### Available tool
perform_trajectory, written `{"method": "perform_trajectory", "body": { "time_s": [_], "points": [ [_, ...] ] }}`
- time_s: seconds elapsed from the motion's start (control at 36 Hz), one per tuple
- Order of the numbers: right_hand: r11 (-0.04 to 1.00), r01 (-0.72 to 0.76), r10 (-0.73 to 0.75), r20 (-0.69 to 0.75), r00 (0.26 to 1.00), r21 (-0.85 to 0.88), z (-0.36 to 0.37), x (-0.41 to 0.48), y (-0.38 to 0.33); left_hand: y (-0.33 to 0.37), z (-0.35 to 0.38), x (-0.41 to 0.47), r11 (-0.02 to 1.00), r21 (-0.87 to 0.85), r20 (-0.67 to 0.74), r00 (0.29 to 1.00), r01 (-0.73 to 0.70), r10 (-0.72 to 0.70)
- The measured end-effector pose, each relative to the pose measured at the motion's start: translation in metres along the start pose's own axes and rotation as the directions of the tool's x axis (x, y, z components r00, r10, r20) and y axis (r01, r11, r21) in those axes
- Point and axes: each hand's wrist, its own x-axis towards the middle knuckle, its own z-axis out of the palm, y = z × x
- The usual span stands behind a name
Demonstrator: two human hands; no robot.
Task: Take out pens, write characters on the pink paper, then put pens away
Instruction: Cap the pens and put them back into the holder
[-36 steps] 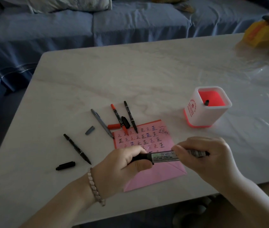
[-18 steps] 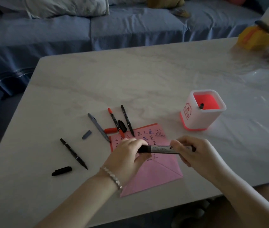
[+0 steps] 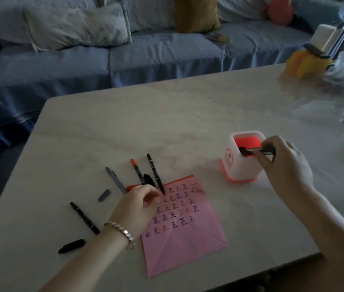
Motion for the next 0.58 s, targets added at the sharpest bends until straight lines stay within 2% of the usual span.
{"method": "perform_trajectory", "body": {
  "time_s": [0.11, 0.22, 0.31, 0.36, 0.44, 0.53, 0.58],
  "points": [
    [0.998, -0.049, 0.047, 0.043, 0.998, 0.034, 0.005, 0.008, -0.005, -0.009, -0.003, 0.005, 0.999, -0.003, 0.001, 0.999, 0.049, -0.049],
    [0.996, -0.061, 0.058, 0.047, 0.997, 0.06, 0.002, 0.003, -0.007, -0.02, -0.005, 0.026, 0.994, 0.086, -0.06, 0.996, 0.074, -0.069],
    [0.995, -0.047, 0.046, 0.011, 0.999, 0.092, -0.007, -0.013, -0.008, -0.028, -0.006, 0.048, 0.964, 0.265, -0.101, 0.994, -0.011, 0.039],
    [0.996, -0.021, 0.018, 0.04, 0.999, 0.082, -0.01, -0.029, -0.009, -0.031, -0.005, 0.06, 0.912, 0.408, -0.046, 0.996, -0.05, 0.075],
    [0.998, -0.008, -0.001, 0.164, 0.986, 0.058, -0.004, -0.053, -0.012, -0.031, -0.002, 0.075, 0.849, 0.525, 0.093, 0.996, -0.062, 0.015],
    [0.999, 0.026, -0.034, 0.284, 0.958, 0.034, 0.01, -0.072, -0.014, -0.031, 0.0, 0.083, 0.848, 0.529, 0.143, 0.989, -0.047, -0.035],
    [0.999, 0.038, -0.048, 0.349, 0.936, 0.038, 0.02, -0.08, -0.017, -0.031, 0.0, 0.085, 0.849, 0.522, 0.178, 0.984, -0.084, -0.012]
  ]
}}
